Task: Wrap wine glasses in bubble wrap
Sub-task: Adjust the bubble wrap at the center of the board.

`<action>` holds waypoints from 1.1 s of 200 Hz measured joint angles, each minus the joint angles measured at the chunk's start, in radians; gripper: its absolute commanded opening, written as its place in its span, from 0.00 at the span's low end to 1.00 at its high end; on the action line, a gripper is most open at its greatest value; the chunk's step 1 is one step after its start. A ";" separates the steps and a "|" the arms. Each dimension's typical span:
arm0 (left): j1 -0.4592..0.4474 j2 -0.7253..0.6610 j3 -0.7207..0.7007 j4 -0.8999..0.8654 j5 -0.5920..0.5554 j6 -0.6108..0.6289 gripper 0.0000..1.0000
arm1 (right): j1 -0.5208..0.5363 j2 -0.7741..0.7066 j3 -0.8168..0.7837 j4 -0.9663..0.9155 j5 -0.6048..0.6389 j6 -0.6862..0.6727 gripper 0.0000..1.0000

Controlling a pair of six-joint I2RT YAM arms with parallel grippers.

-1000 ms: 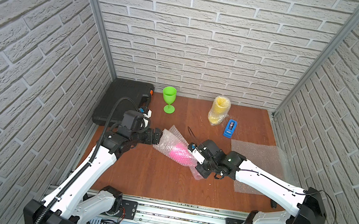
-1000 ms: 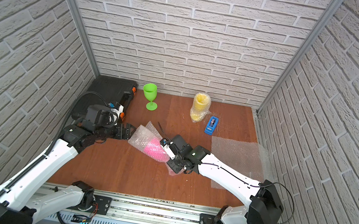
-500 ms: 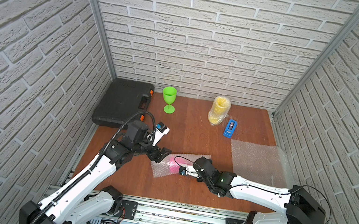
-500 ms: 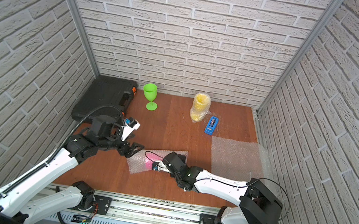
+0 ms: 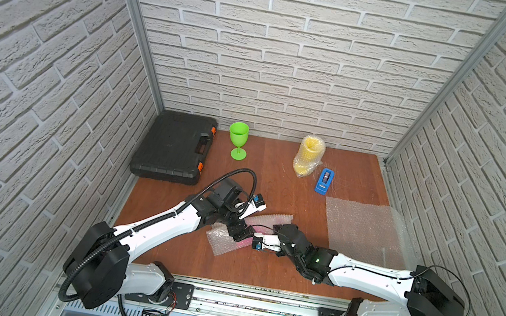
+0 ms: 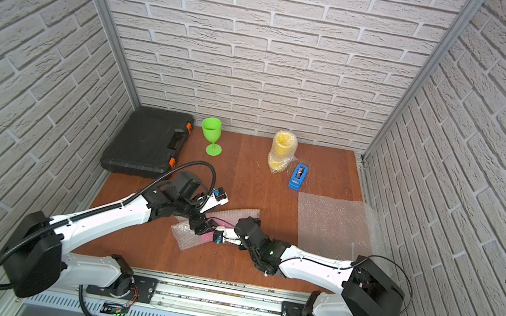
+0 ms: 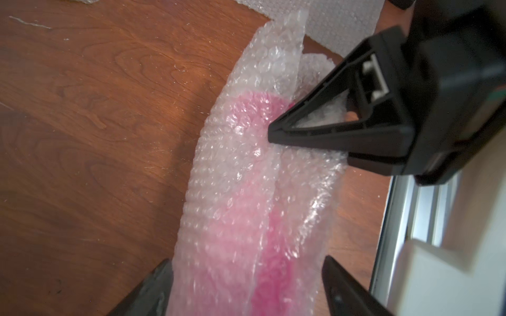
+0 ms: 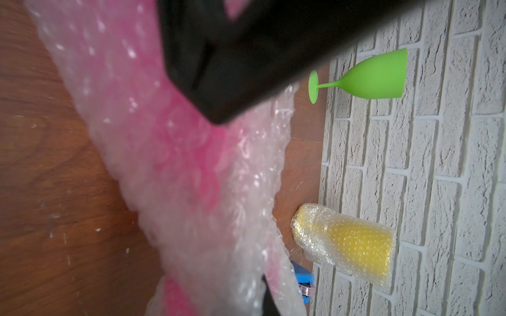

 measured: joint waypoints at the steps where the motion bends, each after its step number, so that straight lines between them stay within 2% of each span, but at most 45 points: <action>1: 0.000 0.001 0.000 0.000 0.002 0.000 0.75 | 0.000 0.000 0.000 0.000 -0.001 0.000 0.03; 43: -0.002 0.052 0.000 0.014 0.051 0.063 0.43 | 0.000 0.000 0.000 -0.003 -0.002 0.002 0.03; 83: -0.003 0.067 0.005 0.014 0.068 0.088 0.20 | 0.000 0.000 0.000 -0.006 -0.002 0.003 0.03; 90: -0.003 0.067 0.006 0.014 0.069 0.090 0.17 | 0.000 0.000 0.000 -0.006 -0.002 0.004 0.07; 96: -0.003 0.067 0.006 0.014 0.070 0.093 0.15 | 0.000 0.000 0.000 -0.006 -0.001 0.006 0.16; 104: -0.004 0.067 0.006 0.014 0.071 0.096 0.13 | 0.000 0.000 0.000 -0.006 0.000 0.011 0.27; 113: -0.004 0.068 0.006 0.013 0.070 0.099 0.11 | 0.000 0.000 0.000 -0.005 0.003 0.008 0.33; 153: -0.004 0.074 0.006 0.006 0.069 0.109 0.10 | 0.000 -0.042 0.000 -0.026 -0.018 0.028 0.46; 190: -0.004 0.074 0.008 0.002 0.069 0.111 0.10 | -0.034 -0.172 0.006 -0.118 -0.123 0.101 0.46; 220: -0.008 0.074 0.008 0.003 0.067 0.111 0.10 | -0.148 -0.273 0.028 -0.200 -0.293 0.229 0.43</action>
